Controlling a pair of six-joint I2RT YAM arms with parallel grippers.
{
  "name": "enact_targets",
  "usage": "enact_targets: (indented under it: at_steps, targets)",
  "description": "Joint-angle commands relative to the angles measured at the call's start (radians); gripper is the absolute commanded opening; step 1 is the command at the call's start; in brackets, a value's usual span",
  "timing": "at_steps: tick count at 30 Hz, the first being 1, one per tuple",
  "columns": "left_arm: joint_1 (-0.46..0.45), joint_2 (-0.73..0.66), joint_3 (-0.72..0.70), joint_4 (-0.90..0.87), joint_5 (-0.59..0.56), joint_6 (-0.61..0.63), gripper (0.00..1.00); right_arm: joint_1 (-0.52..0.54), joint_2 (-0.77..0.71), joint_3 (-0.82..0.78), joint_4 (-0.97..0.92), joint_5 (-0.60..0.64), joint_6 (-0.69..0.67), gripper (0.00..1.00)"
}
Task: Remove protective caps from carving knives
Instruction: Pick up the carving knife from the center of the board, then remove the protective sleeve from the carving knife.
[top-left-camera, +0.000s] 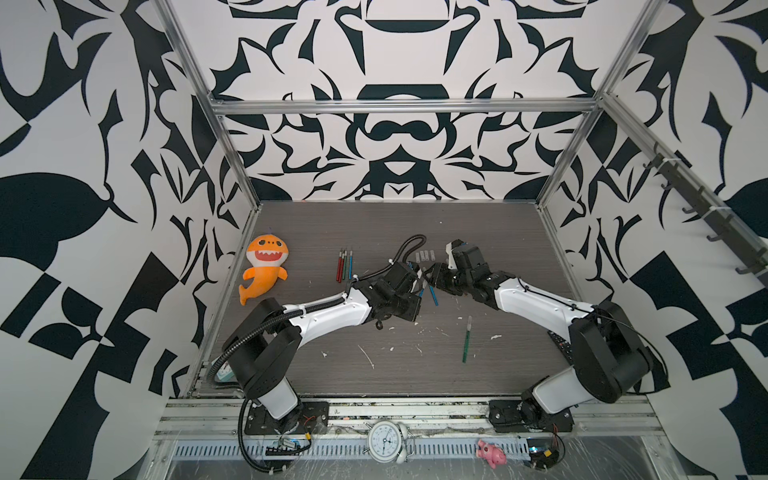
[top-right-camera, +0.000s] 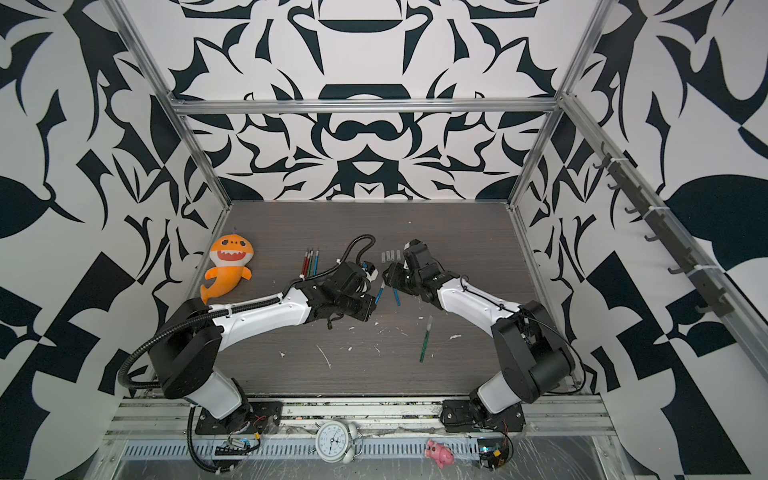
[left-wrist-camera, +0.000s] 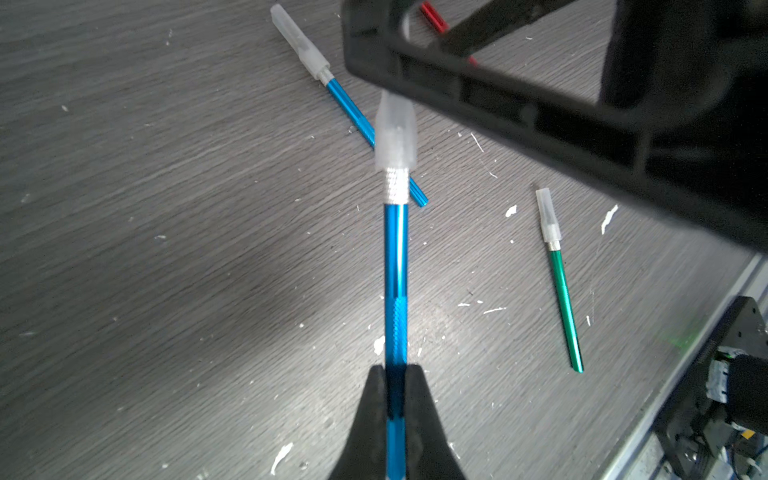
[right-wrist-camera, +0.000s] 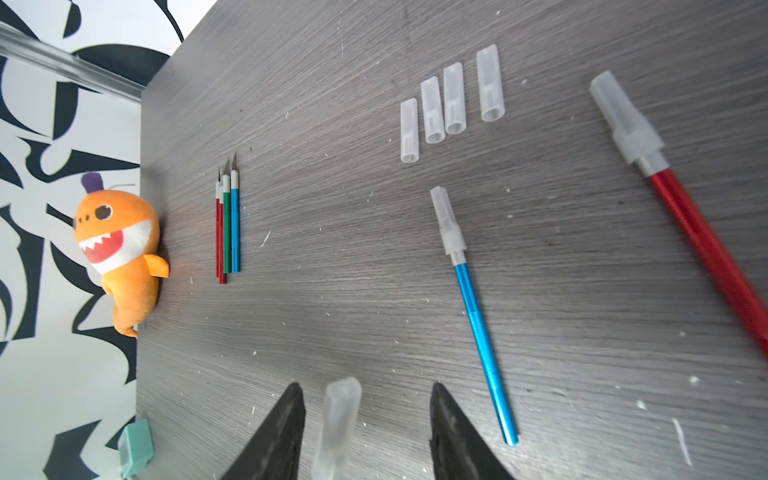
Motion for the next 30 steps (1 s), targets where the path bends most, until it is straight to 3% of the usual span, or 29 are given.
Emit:
enact_targets:
  at_steps: [1, 14, 23, 30]
  targets:
    - [-0.008, -0.026, -0.023, 0.011, 0.002, 0.001, 0.0, 0.008, 0.003, 0.032, 0.044, -0.017, 0.033, 0.49]
    - [-0.01, -0.017, -0.021, 0.011, -0.006, 0.003, 0.0, 0.029, 0.024, 0.031, 0.059, -0.02, 0.056, 0.32]
    - [-0.01, -0.019, -0.022, 0.012, -0.018, 0.007, 0.0, 0.033, -0.01, -0.01, 0.071, 0.014, 0.095, 0.36]
    - [-0.009, -0.013, -0.022, 0.015, -0.013, 0.004, 0.0, 0.034, -0.031, -0.052, 0.145, 0.005, 0.118, 0.32]
